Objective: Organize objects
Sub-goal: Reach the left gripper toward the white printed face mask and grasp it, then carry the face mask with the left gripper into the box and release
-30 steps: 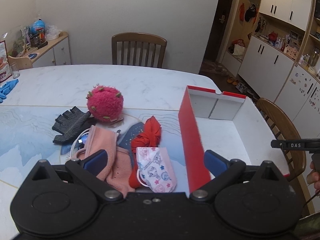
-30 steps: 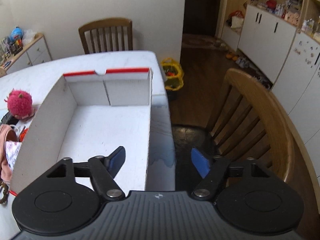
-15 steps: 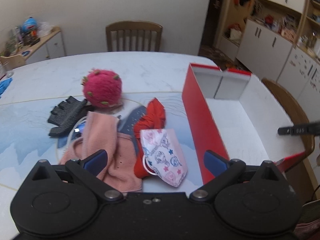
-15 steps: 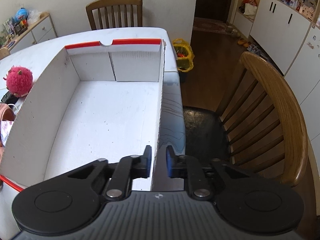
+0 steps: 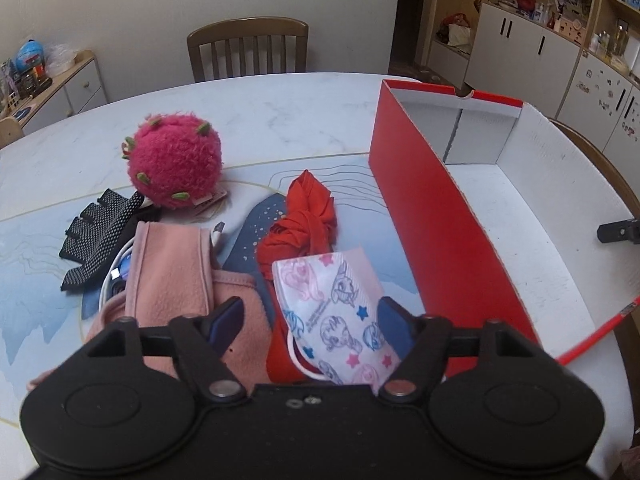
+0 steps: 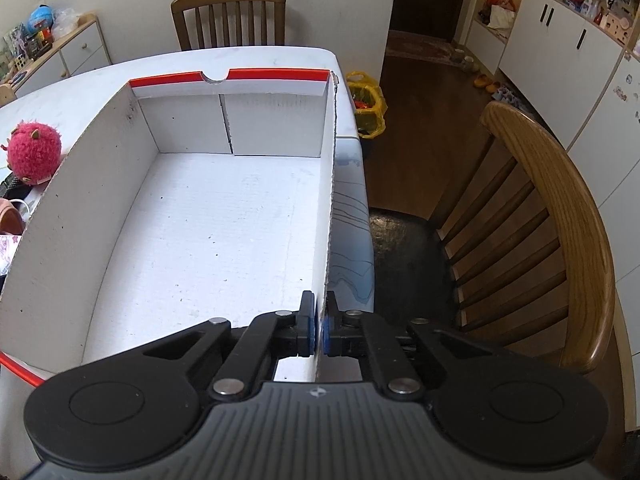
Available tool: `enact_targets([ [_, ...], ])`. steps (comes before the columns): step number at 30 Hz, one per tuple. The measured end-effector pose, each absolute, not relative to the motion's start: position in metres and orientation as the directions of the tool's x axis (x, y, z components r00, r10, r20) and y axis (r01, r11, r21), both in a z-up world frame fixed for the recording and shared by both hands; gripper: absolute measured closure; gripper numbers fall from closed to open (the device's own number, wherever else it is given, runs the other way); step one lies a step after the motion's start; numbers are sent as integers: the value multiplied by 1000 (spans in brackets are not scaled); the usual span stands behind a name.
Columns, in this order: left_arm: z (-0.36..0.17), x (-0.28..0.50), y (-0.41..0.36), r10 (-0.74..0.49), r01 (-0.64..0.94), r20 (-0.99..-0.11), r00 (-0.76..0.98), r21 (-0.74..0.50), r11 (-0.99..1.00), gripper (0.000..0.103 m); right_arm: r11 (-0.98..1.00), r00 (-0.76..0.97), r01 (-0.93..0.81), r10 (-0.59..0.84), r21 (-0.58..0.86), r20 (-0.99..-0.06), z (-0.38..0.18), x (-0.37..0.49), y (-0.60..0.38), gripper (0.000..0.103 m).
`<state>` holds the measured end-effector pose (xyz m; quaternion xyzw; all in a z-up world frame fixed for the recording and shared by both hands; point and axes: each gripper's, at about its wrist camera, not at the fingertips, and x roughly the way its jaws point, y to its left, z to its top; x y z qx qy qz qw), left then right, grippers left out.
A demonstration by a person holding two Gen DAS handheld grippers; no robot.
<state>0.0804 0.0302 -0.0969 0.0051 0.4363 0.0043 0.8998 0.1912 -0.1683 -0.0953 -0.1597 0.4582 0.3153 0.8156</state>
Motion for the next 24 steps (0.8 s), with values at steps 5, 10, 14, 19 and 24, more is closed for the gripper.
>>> enact_targets([
  [5, -100, 90, 31, 31, 3, -780, 626, 42, 999, 56, 750, 378, -661, 365, 28, -851, -95, 192, -168, 99],
  [10, -94, 86, 31, 11, 21, -753, 658, 34, 999, 102, 747, 376, -664, 366, 28, -852, -95, 192, -167, 99],
  [14, -87, 83, 34, -27, 34, -744, 667, -6, 999, 103, 746, 375, -665, 364, 25, -853, -95, 192, -167, 99],
  [19, -58, 77, 35, -124, 86, -739, 662, -90, 992, 103, 742, 372, -670, 365, 25, -853, -95, 192, -167, 99],
  [24, -26, 74, 31, -177, 120, -723, 668, -129, 984, 103, 740, 371, -672, 368, 27, -853, -95, 192, -167, 99],
])
